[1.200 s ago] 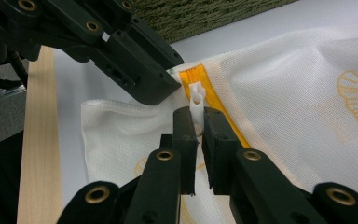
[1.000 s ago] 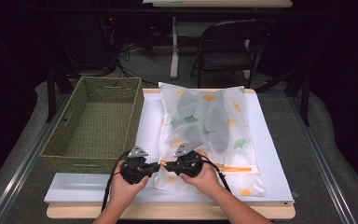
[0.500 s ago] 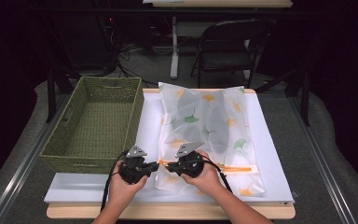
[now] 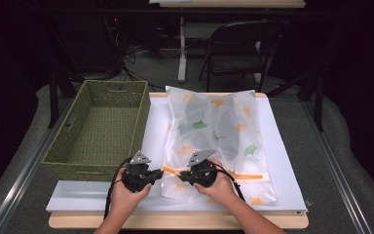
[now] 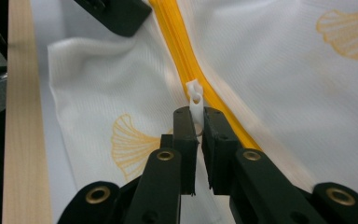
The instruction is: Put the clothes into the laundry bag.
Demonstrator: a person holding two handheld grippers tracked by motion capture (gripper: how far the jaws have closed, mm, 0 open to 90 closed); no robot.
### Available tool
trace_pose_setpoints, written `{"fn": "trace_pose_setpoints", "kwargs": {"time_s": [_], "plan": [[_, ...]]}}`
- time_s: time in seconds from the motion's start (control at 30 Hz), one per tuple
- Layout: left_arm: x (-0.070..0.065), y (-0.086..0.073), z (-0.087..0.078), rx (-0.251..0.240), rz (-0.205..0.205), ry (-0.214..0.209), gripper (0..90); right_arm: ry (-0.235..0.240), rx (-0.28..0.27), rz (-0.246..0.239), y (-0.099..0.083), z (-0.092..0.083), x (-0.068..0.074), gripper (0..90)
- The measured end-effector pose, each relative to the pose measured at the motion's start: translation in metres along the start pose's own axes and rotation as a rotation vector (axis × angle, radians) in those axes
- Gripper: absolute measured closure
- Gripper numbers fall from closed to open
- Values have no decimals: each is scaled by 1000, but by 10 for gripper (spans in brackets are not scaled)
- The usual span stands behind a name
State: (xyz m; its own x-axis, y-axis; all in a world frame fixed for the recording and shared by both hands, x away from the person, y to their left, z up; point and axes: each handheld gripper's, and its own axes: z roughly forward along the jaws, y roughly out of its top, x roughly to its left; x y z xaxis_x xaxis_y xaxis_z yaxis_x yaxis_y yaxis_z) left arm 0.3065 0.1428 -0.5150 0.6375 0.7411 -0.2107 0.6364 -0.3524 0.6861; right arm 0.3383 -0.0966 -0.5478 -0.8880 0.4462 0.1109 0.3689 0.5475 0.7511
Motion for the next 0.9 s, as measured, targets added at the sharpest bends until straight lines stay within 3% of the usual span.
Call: {"fn": "trace_pose_setpoints", "kwargs": {"time_s": [0.27, 0.53, 0.9], "plan": [[5, 0, -3, 2, -2, 4, 864, -19, 14, 11, -7, -6, -4, 843], [7, -1, -2, 1, -30, 5, 864, -38, 28, 26, -14, -18, -11, 843], [8, -1, -1, 8, -11, 11, 864, -66, 38, 40, -26, -35, -18, 843]]}}
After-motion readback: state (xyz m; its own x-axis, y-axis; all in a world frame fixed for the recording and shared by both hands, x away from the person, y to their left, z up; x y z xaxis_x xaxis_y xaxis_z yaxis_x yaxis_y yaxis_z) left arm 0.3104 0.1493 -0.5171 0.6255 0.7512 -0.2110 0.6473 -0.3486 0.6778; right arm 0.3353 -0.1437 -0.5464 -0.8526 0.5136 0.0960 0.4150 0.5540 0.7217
